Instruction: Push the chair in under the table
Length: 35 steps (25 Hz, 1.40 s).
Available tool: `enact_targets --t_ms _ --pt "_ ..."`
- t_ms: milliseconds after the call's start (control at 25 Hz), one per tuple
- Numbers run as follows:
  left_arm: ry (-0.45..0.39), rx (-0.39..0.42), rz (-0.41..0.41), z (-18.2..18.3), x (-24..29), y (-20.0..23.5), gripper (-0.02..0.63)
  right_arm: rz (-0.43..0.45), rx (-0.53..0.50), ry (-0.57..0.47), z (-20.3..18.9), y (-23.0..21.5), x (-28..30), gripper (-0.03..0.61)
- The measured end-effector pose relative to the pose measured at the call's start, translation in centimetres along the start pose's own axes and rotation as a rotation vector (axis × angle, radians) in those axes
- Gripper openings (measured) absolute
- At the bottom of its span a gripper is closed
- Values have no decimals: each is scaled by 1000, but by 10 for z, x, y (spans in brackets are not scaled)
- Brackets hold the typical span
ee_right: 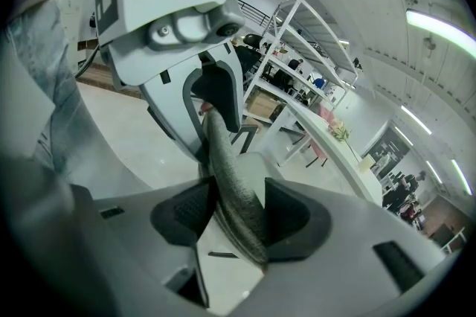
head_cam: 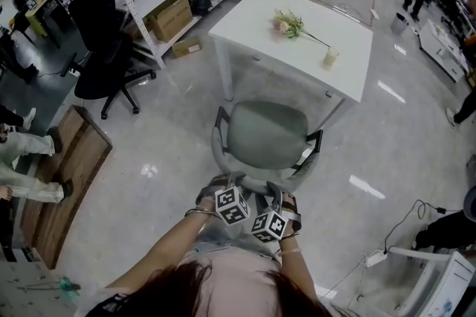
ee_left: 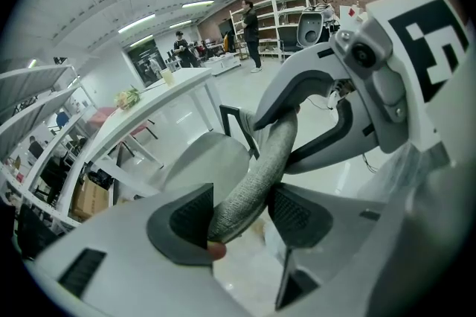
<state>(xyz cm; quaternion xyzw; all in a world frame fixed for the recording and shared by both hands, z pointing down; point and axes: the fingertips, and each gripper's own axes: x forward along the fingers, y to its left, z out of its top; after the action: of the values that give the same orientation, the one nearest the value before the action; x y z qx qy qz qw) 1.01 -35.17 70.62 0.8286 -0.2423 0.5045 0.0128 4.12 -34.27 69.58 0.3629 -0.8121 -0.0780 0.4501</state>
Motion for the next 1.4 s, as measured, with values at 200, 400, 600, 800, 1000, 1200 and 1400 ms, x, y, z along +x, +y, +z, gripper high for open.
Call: enact_targets --t_ms 200,400,600,800,1000,1200,1400 --pt "1 9 -9 2 6 14 232 -9 5 2 4 -9 10 209" --pt "-4 16 -11 9 11 27 232 -16 10 4 7 -22 18 209" --pt "-11 19 -9 18 21 41 232 -19 13 8 6 -39 30 209" --pt "-15 31 -18 28 30 56 232 -23 22 14 6 -55 40 209" --pt "-19 39 -20 29 36 64 232 -31 22 14 7 -61 48 209" --pt "-21 46 -27 35 43 75 232 -29 27 21 7 -73 57 209" --pt "-18 49 -41 43 51 90 232 -22 39 32 9 -87 68 209"
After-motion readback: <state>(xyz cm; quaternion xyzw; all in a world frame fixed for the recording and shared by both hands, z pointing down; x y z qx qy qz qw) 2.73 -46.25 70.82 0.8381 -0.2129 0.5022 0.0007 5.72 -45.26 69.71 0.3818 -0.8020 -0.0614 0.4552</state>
